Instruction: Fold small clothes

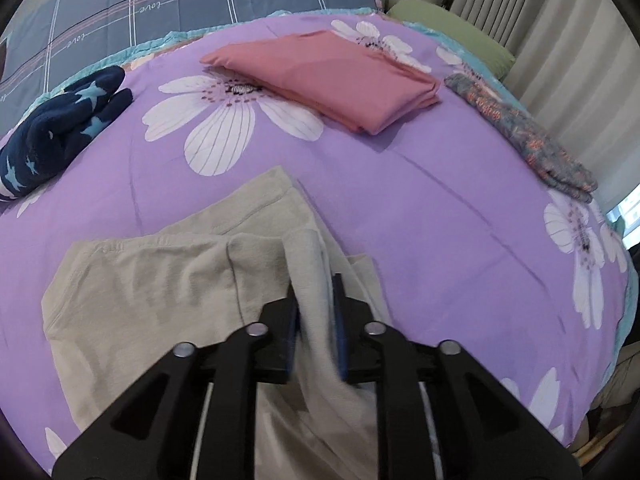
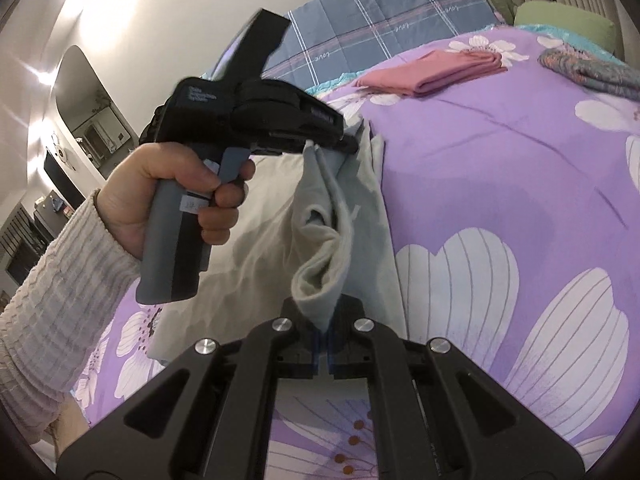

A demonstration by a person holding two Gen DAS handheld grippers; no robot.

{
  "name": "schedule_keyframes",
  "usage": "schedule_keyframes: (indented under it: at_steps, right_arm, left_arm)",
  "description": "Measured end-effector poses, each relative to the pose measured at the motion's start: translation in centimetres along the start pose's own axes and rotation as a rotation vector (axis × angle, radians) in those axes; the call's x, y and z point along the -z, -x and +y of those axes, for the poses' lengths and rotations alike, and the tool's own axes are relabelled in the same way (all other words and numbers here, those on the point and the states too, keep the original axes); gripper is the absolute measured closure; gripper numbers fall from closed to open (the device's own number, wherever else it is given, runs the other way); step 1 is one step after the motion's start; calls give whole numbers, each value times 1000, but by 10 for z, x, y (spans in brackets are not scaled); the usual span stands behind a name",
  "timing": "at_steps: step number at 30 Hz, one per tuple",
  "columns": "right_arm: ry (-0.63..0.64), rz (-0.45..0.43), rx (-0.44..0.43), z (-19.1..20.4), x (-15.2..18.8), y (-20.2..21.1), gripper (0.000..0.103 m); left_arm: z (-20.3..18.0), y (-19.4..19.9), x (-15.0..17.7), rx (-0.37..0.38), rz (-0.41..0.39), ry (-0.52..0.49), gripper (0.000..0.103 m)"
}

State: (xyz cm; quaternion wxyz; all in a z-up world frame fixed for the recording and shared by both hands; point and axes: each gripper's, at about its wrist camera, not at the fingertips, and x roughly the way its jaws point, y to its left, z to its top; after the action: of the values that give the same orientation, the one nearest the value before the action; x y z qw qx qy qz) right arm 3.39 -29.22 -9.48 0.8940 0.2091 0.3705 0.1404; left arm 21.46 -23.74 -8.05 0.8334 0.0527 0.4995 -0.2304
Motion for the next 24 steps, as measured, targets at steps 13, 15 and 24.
schedule_keyframes:
  at_steps: [13, 15, 24]
  right_arm:
    - [-127, 53, -130, -18, -1, 0, 100]
    - [-142, 57, -145, -18, -5, 1, 100]
    - [-143, 29, -168, -4, -26, 15, 101]
  left_arm:
    - [25, 146, 150, -25, -183, -91, 46]
    - [22, 148, 186, -45, -153, -106, 46]
    - [25, 127, 247, -228, -114, -104, 46]
